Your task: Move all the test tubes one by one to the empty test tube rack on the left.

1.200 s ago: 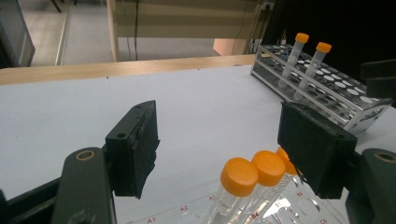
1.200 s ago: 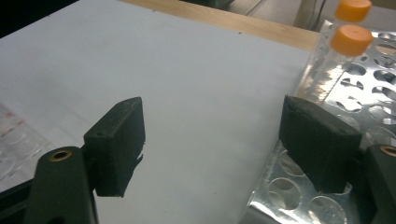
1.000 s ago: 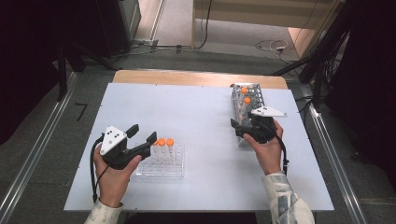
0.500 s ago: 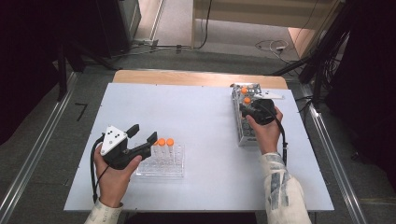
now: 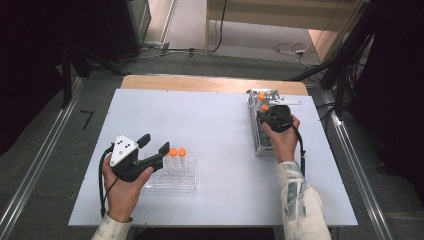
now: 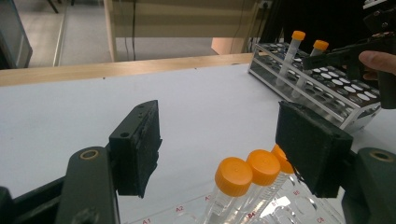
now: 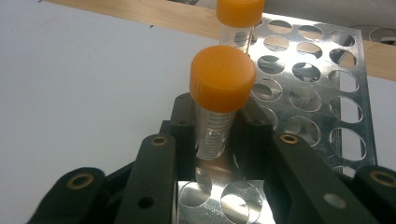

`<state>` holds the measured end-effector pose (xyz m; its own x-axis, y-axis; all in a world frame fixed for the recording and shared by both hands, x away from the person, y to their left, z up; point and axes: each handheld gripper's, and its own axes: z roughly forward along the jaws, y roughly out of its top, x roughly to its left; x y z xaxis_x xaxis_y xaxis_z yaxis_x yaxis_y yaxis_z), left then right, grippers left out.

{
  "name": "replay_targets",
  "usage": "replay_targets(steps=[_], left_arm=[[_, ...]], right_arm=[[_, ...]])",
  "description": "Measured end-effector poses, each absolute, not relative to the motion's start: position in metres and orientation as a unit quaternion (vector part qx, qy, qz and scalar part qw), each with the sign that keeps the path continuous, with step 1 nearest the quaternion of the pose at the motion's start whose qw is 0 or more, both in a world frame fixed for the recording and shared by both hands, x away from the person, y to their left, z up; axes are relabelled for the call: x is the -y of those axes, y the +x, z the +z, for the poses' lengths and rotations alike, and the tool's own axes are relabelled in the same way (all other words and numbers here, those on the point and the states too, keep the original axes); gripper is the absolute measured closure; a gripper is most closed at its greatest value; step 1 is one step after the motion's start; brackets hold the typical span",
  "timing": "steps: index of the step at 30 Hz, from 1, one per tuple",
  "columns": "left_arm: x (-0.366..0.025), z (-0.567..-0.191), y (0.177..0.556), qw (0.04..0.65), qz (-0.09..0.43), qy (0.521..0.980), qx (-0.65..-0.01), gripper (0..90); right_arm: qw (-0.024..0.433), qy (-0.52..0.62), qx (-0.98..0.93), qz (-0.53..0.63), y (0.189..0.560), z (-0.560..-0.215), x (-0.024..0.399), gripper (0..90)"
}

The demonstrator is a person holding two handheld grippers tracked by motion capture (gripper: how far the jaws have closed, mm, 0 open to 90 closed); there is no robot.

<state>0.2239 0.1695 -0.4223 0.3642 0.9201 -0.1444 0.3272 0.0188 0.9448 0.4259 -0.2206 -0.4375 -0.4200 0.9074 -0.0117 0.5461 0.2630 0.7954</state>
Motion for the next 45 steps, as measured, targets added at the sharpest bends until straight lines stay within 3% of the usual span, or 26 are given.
replay_targets(steps=[8, 22, 33, 45], left_arm=[[-0.170, -0.422, 0.224, 0.521, 0.284, 0.640, -0.488, 30.3], [-0.169, -0.420, 0.223, 0.524, 0.285, 0.639, -0.486, 24.9], [-0.167, -0.419, 0.221, 0.526, 0.284, 0.640, -0.484, 24.7], [-0.167, -0.416, 0.219, 0.529, 0.282, 0.640, -0.481, 24.6]], right_arm=[[0.253, 0.479, -0.746, 0.387, 0.423, -0.428, 0.222, 71.5], [0.285, 0.443, -0.735, 0.427, 0.397, -0.373, 0.221, 71.5], [0.249, 0.386, -0.758, 0.463, 0.353, -0.363, 0.202, 71.5], [0.191, 0.334, -0.798, 0.464, 0.318, -0.383, 0.170, 71.5]])
